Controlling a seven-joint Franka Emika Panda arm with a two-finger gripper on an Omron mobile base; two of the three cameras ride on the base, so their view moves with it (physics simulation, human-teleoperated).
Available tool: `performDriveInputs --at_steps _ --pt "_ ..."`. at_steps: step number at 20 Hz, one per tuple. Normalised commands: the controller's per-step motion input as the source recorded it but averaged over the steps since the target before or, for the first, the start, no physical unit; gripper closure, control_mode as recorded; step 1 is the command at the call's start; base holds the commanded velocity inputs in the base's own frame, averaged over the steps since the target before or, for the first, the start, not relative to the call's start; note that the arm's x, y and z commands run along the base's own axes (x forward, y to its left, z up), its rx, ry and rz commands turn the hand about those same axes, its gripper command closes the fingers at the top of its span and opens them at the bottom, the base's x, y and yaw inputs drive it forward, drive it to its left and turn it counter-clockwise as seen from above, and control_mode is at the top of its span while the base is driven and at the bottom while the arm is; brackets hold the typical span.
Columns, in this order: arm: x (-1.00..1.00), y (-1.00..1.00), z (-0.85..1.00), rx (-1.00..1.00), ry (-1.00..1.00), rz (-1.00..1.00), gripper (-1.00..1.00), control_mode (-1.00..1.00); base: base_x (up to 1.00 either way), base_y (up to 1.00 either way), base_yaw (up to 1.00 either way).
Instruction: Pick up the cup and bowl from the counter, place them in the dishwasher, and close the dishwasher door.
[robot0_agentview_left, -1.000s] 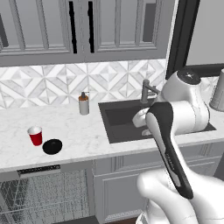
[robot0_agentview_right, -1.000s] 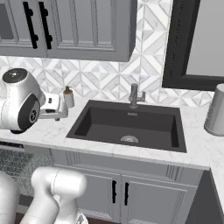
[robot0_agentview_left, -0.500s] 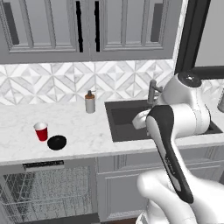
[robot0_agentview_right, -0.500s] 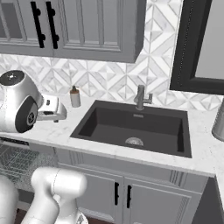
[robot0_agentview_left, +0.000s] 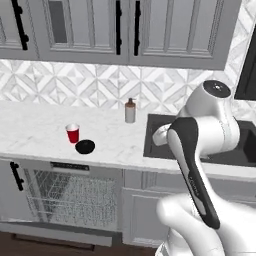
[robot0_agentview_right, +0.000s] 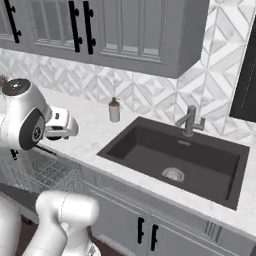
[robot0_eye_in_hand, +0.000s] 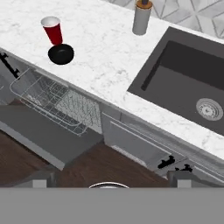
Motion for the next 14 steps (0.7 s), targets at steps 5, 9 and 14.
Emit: performDriveInputs --at_steps 5,9,14 --pt "0.0 0.0 0.0 0.0 0.0 0.0 -1.0 1.0 0.09 -0.63 0.75" --pt "0.0 0.0 0.0 0.0 0.0 0.0 -1.0 1.0 0.4 -0.56 0.66" --pt "0.0 0.0 0.0 0.0 0.0 0.0 -1.0 1.0 0.6 0.0 0.48"
